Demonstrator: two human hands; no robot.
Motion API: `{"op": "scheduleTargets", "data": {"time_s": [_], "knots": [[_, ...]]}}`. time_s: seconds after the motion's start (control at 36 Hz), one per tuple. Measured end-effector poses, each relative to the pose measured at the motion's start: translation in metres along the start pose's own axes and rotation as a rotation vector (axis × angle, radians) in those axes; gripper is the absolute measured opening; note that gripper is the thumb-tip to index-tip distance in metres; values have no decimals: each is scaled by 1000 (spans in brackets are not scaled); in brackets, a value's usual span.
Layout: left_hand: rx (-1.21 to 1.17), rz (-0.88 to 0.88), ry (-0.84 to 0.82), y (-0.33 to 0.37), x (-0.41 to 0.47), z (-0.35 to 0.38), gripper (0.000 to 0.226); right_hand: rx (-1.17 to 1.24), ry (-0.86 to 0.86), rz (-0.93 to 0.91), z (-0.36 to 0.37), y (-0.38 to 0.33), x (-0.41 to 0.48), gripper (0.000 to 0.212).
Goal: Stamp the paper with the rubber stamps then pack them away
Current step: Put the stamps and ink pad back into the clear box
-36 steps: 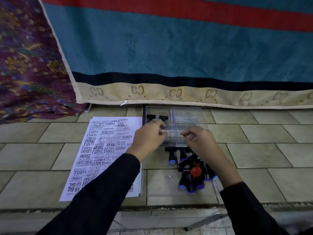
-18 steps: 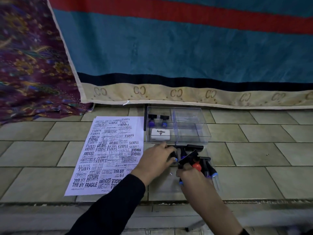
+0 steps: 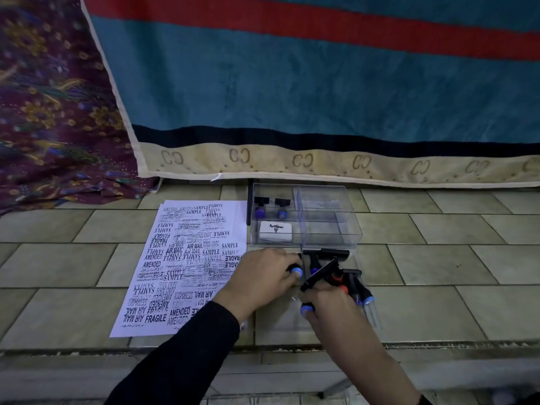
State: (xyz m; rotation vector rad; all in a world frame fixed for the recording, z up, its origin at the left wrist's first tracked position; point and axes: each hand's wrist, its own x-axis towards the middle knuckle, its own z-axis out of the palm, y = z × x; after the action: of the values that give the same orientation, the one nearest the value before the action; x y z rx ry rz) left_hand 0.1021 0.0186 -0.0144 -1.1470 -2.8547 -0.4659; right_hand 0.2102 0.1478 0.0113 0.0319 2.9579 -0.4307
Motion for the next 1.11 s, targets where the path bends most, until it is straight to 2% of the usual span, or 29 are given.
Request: {"op": "scheduleTargets", "data": {"time_s": [0.08, 0.17, 0.22, 0.28, 0.39, 0.44, 0.58, 0.67, 0.81, 1.11], "knots": [[-174, -106, -48, -8, -1, -22, 24, 200, 24, -23, -15, 4, -1, 12], [-473, -192, -108, -23, 3, -44, 19, 471, 10, 30, -33, 7, 0, 9], [-674, -197, -80, -34, 6, -58, 15, 631, -14, 63, -45, 11, 4, 10], [-746, -202, 0, -44, 12, -67, 16, 712, 30, 70, -56, 16, 14, 12], [-632, -268, 142, -59, 35, -72, 16, 697, 230, 65, -69, 23, 51, 14], [-492, -291, 168, -63, 50, -68, 18, 667, 329, 71, -71, 25, 77, 13], [-174, -306, 179, -67, 88, -51, 28, 553, 431, 57, -62, 24, 142, 19], [-30, -294, 155, -67, 104, -39, 30, 449, 400, 16, -57, 22, 172, 18], [57, -290, 135, -66, 116, -26, 25, 293, 321, -13, -45, 28, 209, 18], [53, -372, 42, -73, 126, -24, 27, 81, 269, -55, -34, 38, 226, 10]]}}
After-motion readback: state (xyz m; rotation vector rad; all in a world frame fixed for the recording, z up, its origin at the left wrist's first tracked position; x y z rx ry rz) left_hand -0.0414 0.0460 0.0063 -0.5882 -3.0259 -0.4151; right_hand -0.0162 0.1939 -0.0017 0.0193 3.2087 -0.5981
